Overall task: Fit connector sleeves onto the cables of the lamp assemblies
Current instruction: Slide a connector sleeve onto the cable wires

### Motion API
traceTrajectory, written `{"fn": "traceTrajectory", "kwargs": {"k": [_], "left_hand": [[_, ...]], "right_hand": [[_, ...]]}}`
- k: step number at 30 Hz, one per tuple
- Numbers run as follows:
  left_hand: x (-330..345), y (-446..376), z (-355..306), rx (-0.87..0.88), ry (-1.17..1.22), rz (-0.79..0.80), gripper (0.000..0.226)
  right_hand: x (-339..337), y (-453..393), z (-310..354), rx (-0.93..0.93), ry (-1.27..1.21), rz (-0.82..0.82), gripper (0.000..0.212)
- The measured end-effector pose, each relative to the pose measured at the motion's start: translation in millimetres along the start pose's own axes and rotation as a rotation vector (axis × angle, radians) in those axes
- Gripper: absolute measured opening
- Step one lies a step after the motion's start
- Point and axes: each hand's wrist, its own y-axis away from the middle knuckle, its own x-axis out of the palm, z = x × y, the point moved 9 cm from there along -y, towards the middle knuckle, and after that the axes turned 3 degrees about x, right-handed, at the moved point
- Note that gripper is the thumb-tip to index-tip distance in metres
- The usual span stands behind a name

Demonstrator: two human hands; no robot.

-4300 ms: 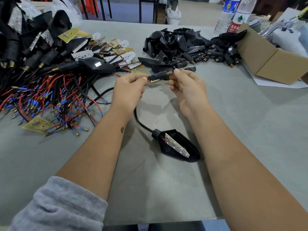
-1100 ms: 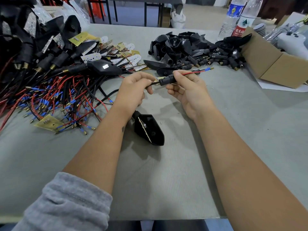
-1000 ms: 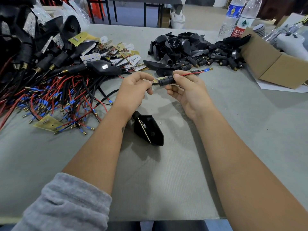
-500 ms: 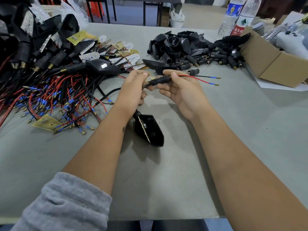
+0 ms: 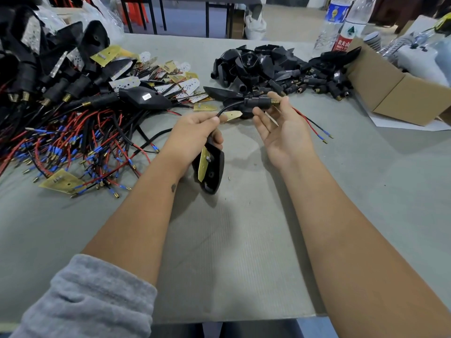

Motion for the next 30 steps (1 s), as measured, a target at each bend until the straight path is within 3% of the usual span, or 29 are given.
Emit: {"fn": "traceTrajectory", "kwargs": {"k": [9, 13, 19, 21, 30], "left_hand": [[5, 4, -6, 0.026, 0.018, 0.039, 0.024], [6, 6, -9, 0.043, 0.002, 0.026, 0.023], [0, 5, -9, 0.022, 0.040, -0.067, 0.005], [-2, 5, -9, 0.034, 0.029, -0.079, 0.010], [1, 7, -16, 0.115, 0.007, -0.057, 0.011]], "right_hand": [[9, 4, 0, 0.001, 0.055, 0.059, 0.023], [19, 9, -6, 0.013, 0.112, 0.135, 0.008], [21, 10, -14, 0.091, 0.011, 0.140, 0.012], [19, 9, -14, 0.093, 0.004, 0.121, 0.014], [28, 13, -14, -0.017, 0.423, 0.201, 0.009]]}}
